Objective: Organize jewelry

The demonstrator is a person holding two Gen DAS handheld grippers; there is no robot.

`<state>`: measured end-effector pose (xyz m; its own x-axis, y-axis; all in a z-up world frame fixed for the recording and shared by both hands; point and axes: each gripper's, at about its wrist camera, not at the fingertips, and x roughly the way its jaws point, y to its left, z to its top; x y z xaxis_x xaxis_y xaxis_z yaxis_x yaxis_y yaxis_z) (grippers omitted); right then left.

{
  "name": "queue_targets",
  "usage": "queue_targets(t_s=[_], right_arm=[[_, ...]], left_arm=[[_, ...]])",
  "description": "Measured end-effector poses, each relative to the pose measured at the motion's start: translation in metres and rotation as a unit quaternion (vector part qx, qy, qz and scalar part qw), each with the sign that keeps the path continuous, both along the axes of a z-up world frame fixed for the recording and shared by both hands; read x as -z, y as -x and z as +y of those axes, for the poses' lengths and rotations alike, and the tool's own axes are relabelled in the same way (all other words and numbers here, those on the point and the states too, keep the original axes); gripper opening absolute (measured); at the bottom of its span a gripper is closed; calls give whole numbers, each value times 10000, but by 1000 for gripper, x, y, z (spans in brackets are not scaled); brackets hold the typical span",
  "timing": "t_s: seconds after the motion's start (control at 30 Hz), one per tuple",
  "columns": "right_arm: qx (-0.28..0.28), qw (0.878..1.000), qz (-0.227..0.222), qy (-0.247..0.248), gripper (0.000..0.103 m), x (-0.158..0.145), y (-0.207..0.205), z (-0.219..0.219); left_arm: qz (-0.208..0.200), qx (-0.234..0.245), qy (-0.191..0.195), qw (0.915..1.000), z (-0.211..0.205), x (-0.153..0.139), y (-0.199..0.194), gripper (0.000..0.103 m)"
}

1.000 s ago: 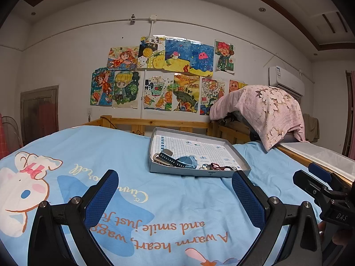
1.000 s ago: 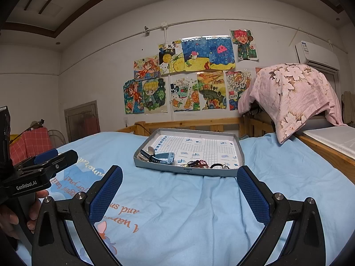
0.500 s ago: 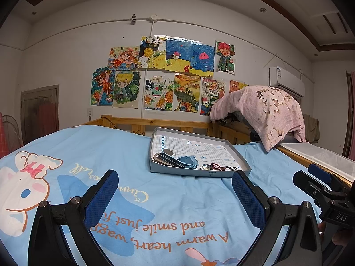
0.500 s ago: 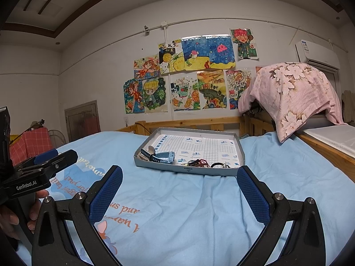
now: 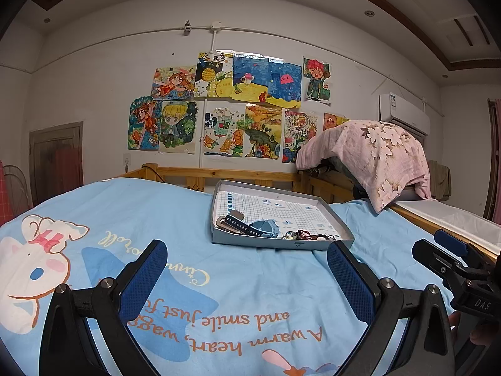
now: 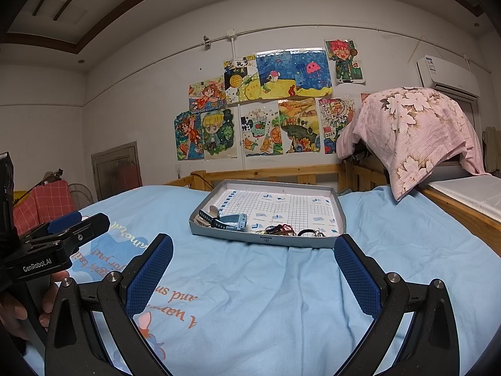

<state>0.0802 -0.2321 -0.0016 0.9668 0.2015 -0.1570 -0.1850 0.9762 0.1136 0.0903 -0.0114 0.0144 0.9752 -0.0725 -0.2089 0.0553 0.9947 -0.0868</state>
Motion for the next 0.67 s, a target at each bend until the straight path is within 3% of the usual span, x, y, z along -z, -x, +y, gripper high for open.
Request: queue_targets(t_s=[0.67], right_arm=[[-22,10000,31,29,101,6,-2,5]], left_arm=[[113,-117,54,9999,16,4,-3,103]])
